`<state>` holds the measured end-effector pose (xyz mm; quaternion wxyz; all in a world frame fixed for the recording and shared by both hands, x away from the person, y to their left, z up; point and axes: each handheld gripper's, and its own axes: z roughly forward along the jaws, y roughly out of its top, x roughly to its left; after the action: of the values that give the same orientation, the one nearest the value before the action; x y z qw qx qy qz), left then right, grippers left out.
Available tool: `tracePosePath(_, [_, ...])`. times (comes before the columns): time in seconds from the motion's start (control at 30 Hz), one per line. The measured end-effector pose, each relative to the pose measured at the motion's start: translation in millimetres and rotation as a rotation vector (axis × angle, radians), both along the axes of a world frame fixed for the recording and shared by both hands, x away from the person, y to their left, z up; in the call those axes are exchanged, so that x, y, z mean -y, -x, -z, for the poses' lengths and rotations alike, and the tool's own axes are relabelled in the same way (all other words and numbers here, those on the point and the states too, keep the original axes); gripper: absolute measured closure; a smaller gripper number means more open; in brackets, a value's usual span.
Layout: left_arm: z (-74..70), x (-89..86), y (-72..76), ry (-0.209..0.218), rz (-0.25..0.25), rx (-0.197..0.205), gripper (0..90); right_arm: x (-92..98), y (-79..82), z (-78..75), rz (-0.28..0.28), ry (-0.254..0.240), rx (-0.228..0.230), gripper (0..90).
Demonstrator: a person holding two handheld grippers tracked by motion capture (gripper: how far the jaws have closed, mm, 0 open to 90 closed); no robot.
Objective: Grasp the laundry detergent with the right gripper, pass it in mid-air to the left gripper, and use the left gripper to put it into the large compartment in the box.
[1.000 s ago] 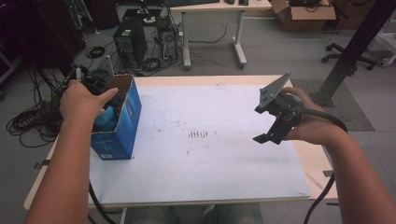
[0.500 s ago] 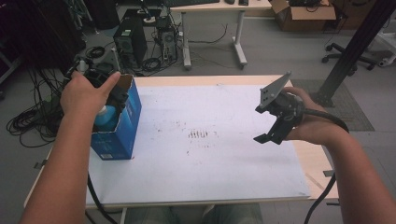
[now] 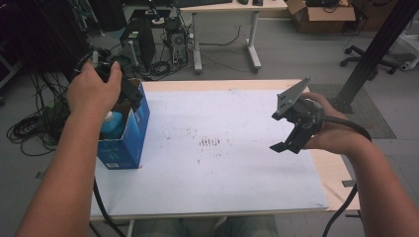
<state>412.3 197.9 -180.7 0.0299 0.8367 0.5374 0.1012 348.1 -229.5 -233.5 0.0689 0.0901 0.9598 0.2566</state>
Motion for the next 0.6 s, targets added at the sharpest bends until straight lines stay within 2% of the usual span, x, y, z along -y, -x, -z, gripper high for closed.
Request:
tracePosePath(0.13, [-7.5, 11.4, 3.5, 0.007, 0.085, 0.018, 4.6, 2.8, 1.3, -0.2, 0.006, 0.002, 0.002, 2.3])
tracePosePath(0.2, [-11.0, 17.3, 4.5, 0.011, 0.135, 0.014, 4.6, 4.3, 1.8, -0.4, 0.009, 0.003, 0.001, 2.3])
tracePosePath(0.47, [-21.2, 43.5, 8.5, 0.041, 0.338, -0.019, 4.5, 6.5, 2.0, -2.1, 0.013, 0.014, -0.001, 2.4])
tracePosePath(0.57, [-22.5, 50.5, 8.5, 0.031, 0.394, -0.034, 4.7, 6.5, 2.2, -2.5, 0.011, 0.013, 0.000, 2.5])
tracePosePath(0.6, [-23.9, 53.4, 8.8, 0.045, 0.427, -0.035, 4.7, 6.5, 2.3, -2.6, 0.010, 0.013, 0.001, 2.5])
